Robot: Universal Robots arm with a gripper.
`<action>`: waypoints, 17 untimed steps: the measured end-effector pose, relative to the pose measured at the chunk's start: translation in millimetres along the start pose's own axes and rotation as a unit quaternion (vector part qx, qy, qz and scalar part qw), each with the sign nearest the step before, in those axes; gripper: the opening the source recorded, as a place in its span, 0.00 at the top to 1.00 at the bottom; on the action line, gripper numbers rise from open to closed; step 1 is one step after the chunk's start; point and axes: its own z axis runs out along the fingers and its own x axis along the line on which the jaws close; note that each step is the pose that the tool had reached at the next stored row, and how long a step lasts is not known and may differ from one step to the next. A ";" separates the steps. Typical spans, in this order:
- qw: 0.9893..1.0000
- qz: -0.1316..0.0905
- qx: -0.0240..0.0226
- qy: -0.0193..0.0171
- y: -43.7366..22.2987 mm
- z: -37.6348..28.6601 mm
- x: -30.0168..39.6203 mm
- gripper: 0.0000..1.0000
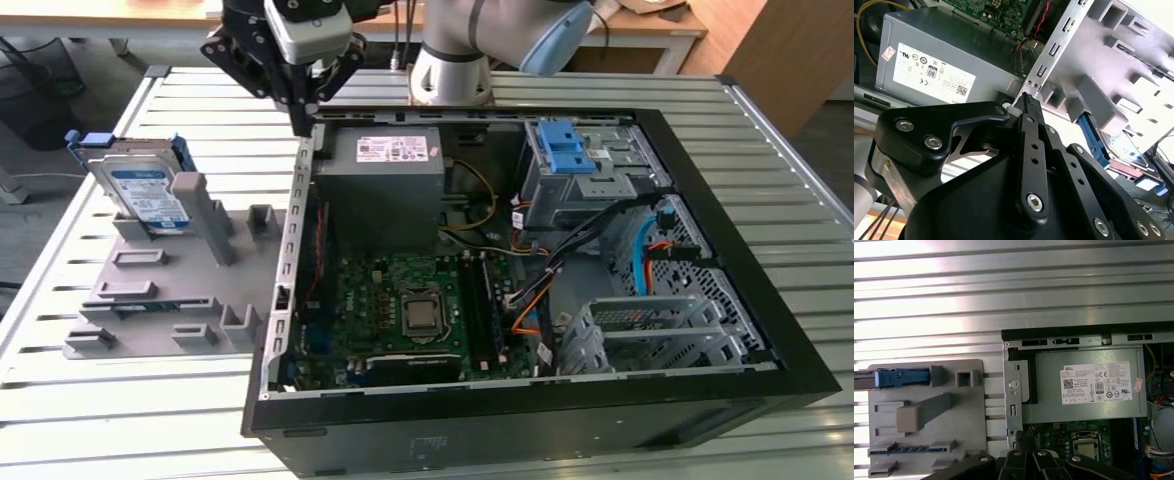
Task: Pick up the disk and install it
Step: 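Reach for the disk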
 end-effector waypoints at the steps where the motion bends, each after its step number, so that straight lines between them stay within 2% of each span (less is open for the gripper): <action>1: 1.000 0.000 0.000 0.000 -0.1 0.1 1.1 0.89; 9: 1.000 0.000 0.000 0.003 -0.7 0.8 10.2 0.89; 17: 1.000 0.000 0.000 0.003 -1.4 1.6 19.2 0.89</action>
